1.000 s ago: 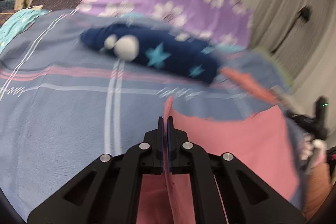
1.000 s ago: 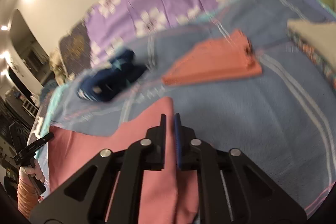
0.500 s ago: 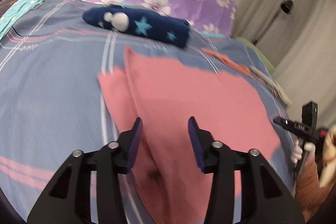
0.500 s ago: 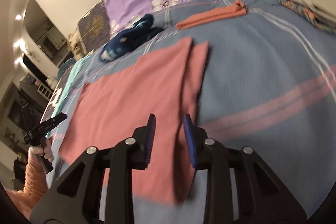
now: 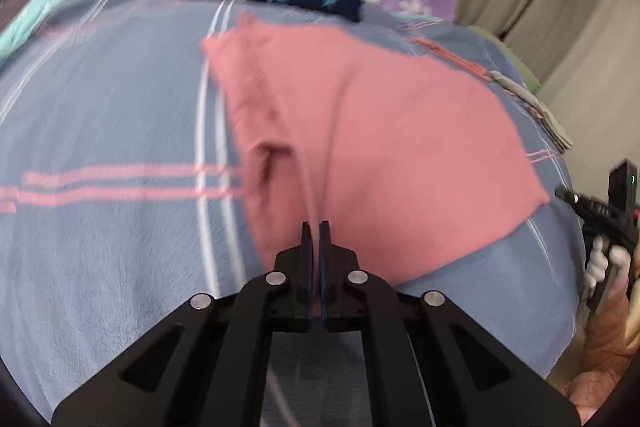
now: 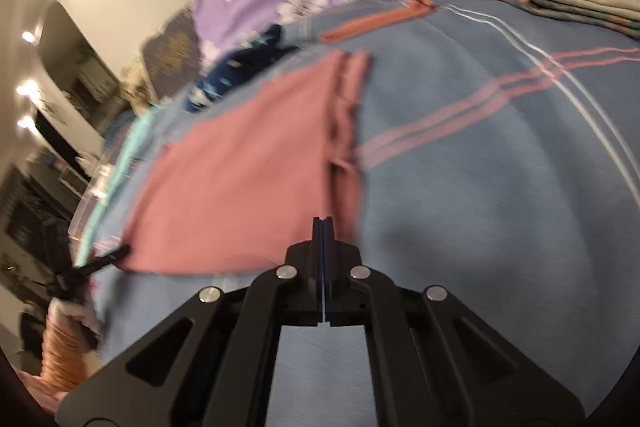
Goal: Fold small clothes
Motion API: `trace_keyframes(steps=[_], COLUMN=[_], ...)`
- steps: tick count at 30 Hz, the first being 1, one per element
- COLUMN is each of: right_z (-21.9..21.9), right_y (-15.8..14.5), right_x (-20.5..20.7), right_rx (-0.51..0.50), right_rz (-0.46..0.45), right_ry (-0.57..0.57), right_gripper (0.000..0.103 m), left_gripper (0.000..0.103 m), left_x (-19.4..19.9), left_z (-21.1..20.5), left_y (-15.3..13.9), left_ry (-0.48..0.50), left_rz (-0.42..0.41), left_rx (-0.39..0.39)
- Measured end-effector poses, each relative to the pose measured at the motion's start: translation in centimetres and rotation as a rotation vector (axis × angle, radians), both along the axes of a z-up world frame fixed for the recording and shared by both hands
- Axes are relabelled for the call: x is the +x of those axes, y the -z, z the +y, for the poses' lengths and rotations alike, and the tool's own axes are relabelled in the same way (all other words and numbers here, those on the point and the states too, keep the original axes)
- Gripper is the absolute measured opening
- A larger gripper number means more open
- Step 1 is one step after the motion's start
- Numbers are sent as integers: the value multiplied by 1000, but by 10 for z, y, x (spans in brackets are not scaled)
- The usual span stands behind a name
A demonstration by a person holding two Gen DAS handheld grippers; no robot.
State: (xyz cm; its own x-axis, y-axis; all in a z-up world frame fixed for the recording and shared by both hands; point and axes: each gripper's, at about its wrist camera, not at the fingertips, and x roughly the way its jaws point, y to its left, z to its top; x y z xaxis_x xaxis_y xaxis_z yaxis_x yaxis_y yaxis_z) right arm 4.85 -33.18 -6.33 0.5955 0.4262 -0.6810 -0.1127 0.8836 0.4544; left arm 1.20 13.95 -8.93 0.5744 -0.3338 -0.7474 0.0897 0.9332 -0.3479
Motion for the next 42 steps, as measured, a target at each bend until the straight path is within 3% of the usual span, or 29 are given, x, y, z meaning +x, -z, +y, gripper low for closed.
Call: trace_keyframes(steps=[2,4,5,6,8,12,13,14,15,16,19,23,25,28,32,34,36,37,40,41,42], right_z=[-9,-13,-13,-12,-4,15,17,17,17,13,-8,-4,3,3,7,13,24,31,48,51,56], right_y=[8,3,-2,-6,-12,3,14,16,17,14,-8,-1,15,10,-12,-23,-31,-33,-29,-25,-20], right_x=[-3,-6,-7,-6,-1,20,27,29,29,26,9,4,8,3,-7,-8,-10,-10,7,12,19], right_rx=[71,127,138,140,124,51,57,62,59,88,182,58,5,-8,-114,-164,-180,-170,-68,-34,-15], right_rz=[11,-29,-52,-73,-93,-25,14,20,25,21,-60,-22,33,3,-93,-175,-235,-261,-238,-212,-182], right_ry=[-2,-13,-24,-35,-83,-133,-132,-132,-125,-118,-86,-95,-98,-75,-28,-10,7,10,-36,-56,-81], right_gripper=[3,6,15,26,34,41,41,29,5,2,2,2,2,4,22,34,53,57,58,53,43], left_gripper=[5,6,8,10,18,23,24,24,24,24,3,3,3,4,4,4,5,8,19,22,24], left_x=[0,-2,-3,-4,-4,-4,-3,-3,-3,-3,-5,-6,-6,-9,-12,-16,-15,-12,5,9,15], left_z=[8,5,2,0,-3,-4,-4,-2,-1,0,4,9,11,13,13,12,2,-5,-31,-36,-42], left_y=[1,-2,-2,-4,-5,-4,-3,-3,-2,-2,-6,-7,-1,-3,-18,-35,-49,-53,-45,-40,-30], left_ry=[-12,-7,-4,0,3,6,4,2,-1,-5,-17,-8,-7,-9,-17,-10,24,49,105,114,117], left_rz=[-1,-14,-14,-16,-17,-16,-16,-15,-14,-13,-15,2,19,6,-29,-95,-154,-171,-151,-138,-114], left_rx=[-54,-39,-28,-20,-23,-38,-46,-57,-69,-77,-97,-79,-79,-81,-49,-69,-86,-88,-59,-50,-31])
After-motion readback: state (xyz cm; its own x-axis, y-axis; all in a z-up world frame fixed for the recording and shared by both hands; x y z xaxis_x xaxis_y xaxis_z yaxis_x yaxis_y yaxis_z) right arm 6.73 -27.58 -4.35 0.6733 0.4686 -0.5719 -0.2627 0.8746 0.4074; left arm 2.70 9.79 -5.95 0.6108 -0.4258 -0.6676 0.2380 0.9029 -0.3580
